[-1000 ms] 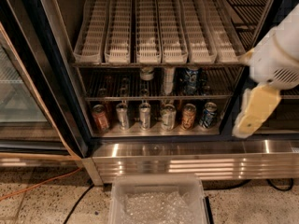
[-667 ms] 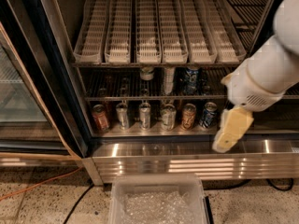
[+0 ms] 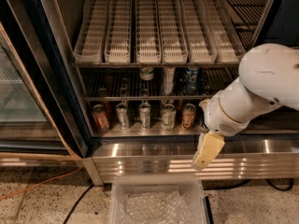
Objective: Pick coke can from middle shelf of fridge
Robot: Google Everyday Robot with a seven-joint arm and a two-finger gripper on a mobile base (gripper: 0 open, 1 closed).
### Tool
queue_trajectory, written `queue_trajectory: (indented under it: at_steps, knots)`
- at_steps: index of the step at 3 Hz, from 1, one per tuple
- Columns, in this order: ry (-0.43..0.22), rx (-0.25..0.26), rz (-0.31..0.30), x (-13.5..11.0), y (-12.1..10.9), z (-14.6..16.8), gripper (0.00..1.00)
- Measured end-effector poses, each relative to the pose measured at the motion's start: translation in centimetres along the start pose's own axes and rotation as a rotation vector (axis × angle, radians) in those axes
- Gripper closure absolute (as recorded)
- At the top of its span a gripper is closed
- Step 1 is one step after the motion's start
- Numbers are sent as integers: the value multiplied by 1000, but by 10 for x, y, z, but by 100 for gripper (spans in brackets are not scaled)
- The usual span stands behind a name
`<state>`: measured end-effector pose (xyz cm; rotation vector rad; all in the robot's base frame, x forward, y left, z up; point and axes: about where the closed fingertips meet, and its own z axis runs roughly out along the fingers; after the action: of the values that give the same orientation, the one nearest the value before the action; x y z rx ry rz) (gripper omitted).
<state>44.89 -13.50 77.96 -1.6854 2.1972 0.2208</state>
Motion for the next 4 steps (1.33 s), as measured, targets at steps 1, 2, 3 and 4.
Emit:
queue_trajectory:
  at_steps: [1,2,3,4]
  knots:
    - [0,0,0,0,0,0,0]
    - [11,9,12,0,-1,5,0]
    - [-36,39,43,-9,-9,23,0]
    - [-116,89,45,-34,-23,43,0]
